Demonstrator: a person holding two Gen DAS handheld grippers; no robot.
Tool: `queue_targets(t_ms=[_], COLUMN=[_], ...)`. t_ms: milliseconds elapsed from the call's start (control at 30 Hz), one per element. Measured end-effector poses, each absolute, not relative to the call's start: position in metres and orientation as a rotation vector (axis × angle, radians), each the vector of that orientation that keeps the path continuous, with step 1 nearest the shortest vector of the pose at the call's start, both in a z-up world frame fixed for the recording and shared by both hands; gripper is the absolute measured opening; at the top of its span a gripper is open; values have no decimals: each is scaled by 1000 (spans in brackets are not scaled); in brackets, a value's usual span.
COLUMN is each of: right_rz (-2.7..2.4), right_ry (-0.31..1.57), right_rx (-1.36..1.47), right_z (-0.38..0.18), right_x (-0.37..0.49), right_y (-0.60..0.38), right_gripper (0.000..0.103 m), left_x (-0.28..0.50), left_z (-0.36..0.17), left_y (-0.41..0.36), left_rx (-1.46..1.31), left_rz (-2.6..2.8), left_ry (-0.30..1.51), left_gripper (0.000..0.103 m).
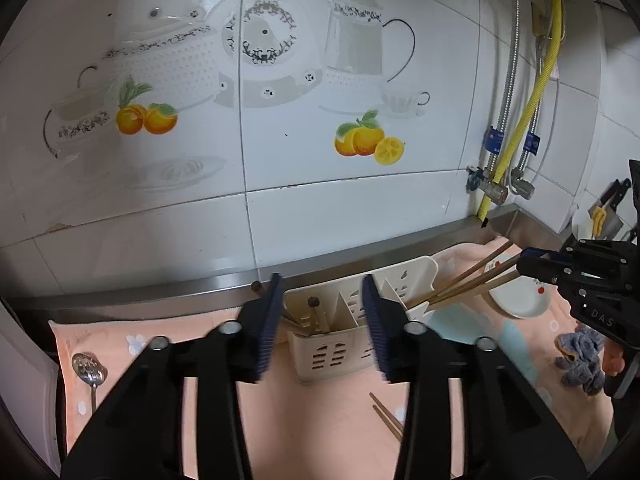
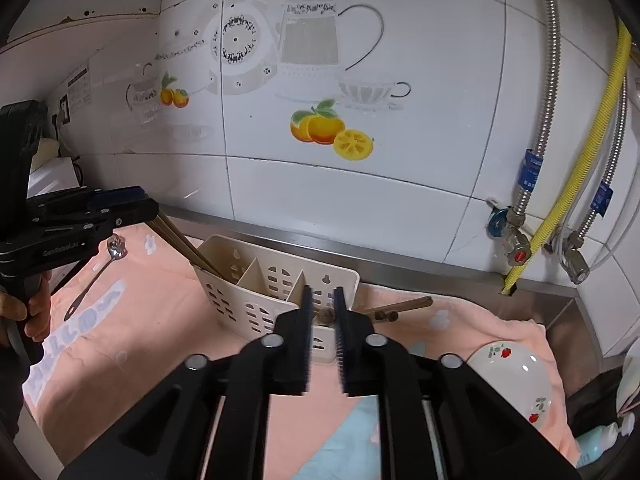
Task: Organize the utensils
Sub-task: 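Lower both chopsticks into the holder and open both tools, then move both open tools down to the last chopsticks on the towel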
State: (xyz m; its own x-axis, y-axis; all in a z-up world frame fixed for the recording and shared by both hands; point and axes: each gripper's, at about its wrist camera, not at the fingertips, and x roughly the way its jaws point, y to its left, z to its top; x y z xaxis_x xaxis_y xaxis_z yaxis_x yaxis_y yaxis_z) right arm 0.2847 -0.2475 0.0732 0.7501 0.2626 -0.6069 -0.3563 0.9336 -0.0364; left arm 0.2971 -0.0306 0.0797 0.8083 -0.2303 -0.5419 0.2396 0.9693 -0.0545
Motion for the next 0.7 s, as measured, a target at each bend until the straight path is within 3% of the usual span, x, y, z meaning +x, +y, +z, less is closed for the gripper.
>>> queue_targets(t_ms=[100, 200, 500, 700], right_rz=[339, 336, 339, 336], right_ry=[620, 590, 567, 593], right_rx=[-141, -142, -149, -153], right_z=[76, 78, 53, 20], right_x=[275, 259, 205, 175], right_y=[-251, -252, -251, -246], right_gripper=[22, 33, 49, 60], left_x=[289, 277, 235, 210], left_z=[80, 79, 70, 46], left_y=[-29, -27, -26, -28], left_rx=[13, 9, 9, 21], left_rz=[-243, -236, -231, -224], left_ry=[567, 558, 534, 561], left_gripper=[58, 74, 94, 98])
